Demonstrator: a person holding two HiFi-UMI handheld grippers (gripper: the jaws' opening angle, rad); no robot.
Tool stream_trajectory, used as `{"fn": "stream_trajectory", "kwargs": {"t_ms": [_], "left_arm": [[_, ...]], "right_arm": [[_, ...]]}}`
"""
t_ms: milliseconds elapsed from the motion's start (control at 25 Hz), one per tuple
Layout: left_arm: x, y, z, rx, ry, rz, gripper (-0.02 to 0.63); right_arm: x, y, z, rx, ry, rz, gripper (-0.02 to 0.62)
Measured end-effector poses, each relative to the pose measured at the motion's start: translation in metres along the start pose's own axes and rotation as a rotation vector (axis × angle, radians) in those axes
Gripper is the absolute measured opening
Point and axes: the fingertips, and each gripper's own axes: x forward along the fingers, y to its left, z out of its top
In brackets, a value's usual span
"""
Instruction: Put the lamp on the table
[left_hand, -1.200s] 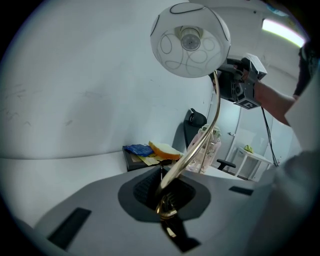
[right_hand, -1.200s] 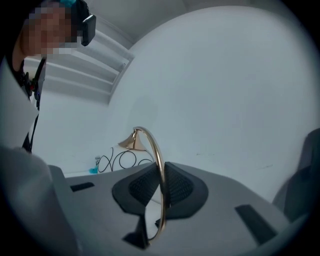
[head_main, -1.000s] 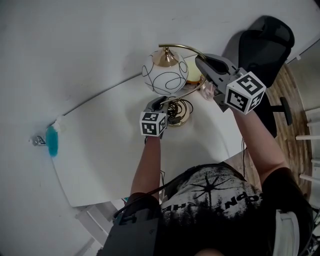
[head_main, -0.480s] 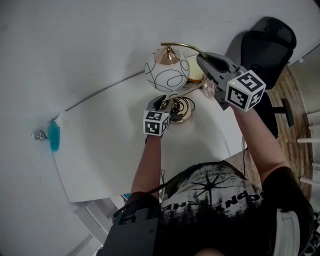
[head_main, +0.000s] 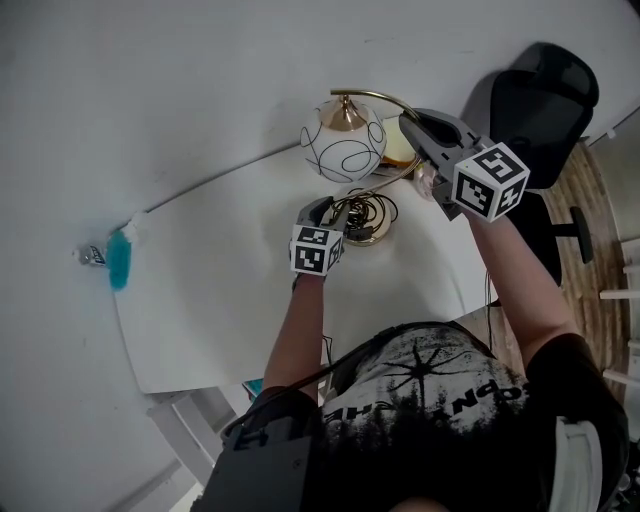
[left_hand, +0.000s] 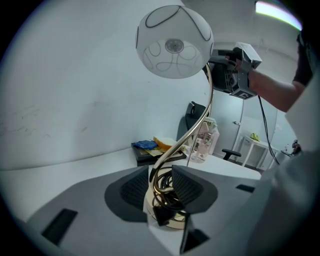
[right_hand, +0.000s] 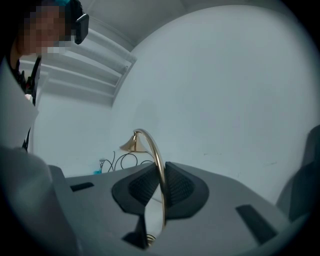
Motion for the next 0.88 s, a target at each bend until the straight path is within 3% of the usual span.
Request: {"fn": "stream_trajectory", "kwargs": {"t_ms": [400, 600, 760, 880], "left_arm": [[-0.039, -0.004, -0.024, -0.041, -0.028, 0.033, 0.132], [-0.061, -0.008, -0.046, -0.079, -0.057, 0.019, 0.064], [-0.071, -0.013, -0.041, -0.169, -0.087, 0.001, 0.035], [-0.081, -0.016, -0.041, -0.167, -0.099, 0.008, 0.018]], "right_arm": [[-0.012, 0.029, -0.004, -0.037, -0.028, 0.031, 0.041], [-0.024, 0.060, -0.013, -0.076, -0.049, 0.040, 0.043], [-0.024, 0.064, -0.013, -0.080, -0.044, 0.053, 0.043], [-0.027, 0.072, -0.014, -0.094, -0.047, 0.058, 0.043]]}}
